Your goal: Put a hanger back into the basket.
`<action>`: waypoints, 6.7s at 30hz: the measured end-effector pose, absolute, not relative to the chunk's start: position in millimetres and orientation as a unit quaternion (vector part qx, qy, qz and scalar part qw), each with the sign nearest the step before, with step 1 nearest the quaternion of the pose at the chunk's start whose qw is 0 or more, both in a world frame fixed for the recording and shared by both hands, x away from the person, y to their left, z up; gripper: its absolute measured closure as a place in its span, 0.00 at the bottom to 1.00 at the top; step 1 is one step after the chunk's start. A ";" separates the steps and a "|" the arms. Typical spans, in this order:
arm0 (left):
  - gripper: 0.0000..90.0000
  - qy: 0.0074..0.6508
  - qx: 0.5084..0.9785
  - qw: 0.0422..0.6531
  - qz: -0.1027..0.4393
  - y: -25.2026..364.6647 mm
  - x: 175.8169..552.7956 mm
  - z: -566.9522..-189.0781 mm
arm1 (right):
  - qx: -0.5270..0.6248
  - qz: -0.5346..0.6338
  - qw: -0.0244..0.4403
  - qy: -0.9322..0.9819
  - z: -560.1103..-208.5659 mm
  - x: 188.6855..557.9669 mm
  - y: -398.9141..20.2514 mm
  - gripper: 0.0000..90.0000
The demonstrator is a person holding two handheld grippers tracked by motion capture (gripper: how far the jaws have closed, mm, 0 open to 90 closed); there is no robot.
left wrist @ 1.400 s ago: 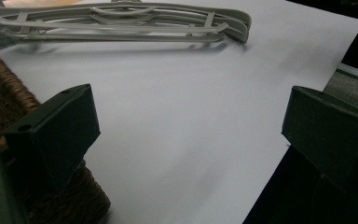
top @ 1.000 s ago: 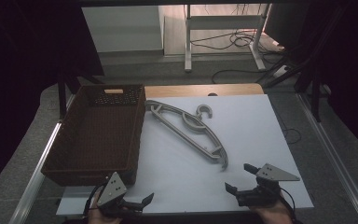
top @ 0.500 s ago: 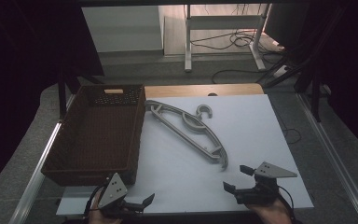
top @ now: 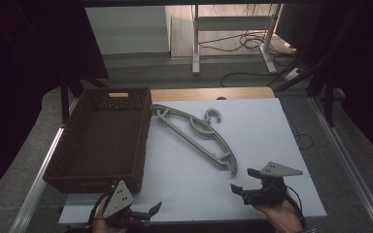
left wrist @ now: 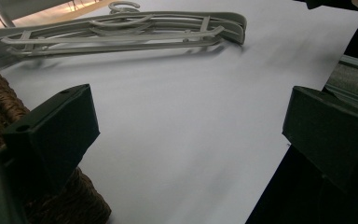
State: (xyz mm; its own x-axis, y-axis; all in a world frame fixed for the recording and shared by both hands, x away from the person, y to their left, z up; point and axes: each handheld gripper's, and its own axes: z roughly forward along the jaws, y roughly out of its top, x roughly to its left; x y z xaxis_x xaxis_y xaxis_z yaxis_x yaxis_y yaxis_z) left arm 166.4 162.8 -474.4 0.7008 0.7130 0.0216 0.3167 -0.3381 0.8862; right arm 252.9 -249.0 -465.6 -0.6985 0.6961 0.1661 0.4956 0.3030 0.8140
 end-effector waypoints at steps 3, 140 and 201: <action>0.04 0.325 0.791 0.474 0.209 162.4 166.6 -474.6 | 0.379 0.451 0.099 0.802 -465.2 258.8 -247.4 0.15; 0.03 0.314 0.801 0.466 0.207 158.1 166.8 -477.4 | 0.413 0.331 0.147 0.836 -499.8 445.5 -183.4 0.90; 0.04 0.333 0.810 0.458 0.151 173.1 189.0 -441.0 | 0.352 0.484 0.077 0.797 -409.6 359.7 -250.4 0.91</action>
